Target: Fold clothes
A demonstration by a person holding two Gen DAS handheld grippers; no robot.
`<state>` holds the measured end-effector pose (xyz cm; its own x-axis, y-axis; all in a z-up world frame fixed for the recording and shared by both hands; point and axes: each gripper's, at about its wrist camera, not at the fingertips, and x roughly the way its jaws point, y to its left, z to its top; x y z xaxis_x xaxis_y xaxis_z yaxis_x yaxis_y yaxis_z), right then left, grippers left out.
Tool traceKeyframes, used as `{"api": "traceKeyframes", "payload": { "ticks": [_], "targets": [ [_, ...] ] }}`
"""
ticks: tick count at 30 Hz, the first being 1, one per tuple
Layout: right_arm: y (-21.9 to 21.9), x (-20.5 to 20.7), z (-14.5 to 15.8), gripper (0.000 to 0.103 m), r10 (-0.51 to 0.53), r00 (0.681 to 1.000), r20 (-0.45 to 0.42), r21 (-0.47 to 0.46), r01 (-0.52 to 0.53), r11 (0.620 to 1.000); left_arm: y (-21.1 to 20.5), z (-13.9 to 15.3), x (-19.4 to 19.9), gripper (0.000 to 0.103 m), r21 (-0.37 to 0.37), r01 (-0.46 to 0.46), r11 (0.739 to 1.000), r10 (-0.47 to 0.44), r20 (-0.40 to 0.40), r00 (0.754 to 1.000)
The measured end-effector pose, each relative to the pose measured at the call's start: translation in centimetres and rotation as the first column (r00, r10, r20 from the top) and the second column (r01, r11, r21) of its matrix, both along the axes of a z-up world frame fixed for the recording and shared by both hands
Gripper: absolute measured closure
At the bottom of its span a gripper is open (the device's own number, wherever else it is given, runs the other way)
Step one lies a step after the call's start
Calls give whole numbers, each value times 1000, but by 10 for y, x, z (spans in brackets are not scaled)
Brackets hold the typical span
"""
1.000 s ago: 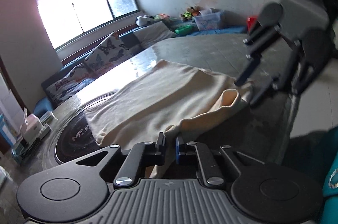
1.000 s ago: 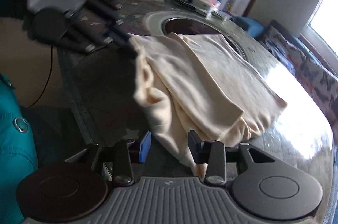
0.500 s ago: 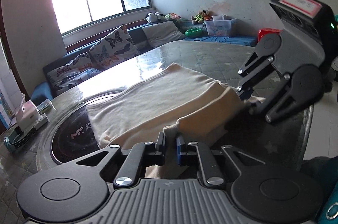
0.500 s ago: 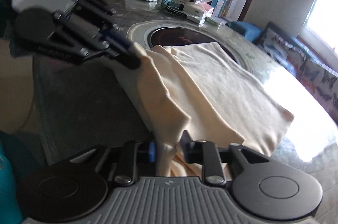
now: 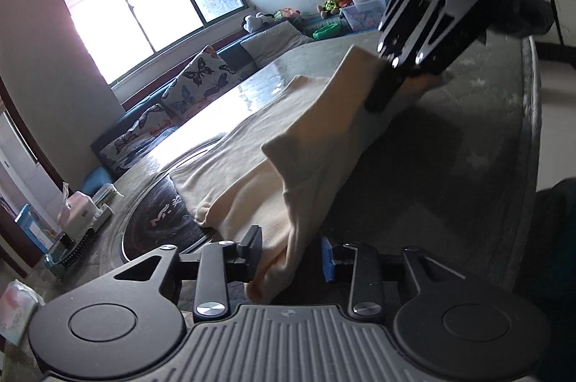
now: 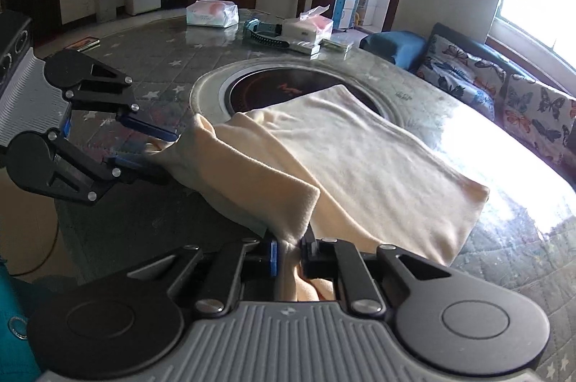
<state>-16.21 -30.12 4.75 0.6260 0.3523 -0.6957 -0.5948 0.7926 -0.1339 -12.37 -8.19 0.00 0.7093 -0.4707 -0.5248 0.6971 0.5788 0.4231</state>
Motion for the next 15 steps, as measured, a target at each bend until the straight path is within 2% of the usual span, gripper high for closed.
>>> {"api": "traceKeyframes", "payload": {
  "ticks": [1, 3, 8, 15],
  "targets": [
    [1, -1, 0, 93, -2, 1000, 4, -2, 2, 1000, 1, -1, 1, 89, 0, -4, 1000, 4, 1, 1000],
    [3, -1, 0, 94, -7, 1000, 13, -6, 7, 1000, 4, 0, 1, 95, -15, -15, 1000, 15, 4, 1000],
    [3, -10, 6, 95, -11, 999, 45, 7, 11, 1000, 10, 18, -13, 97, -69, -17, 997, 19, 24, 1000],
    [-8, -38, 32, 95, 8, 997, 78, 30, -11, 999, 19, 45, -46, 97, -125, 19, 992, -16, 23, 1000]
  ]
}}
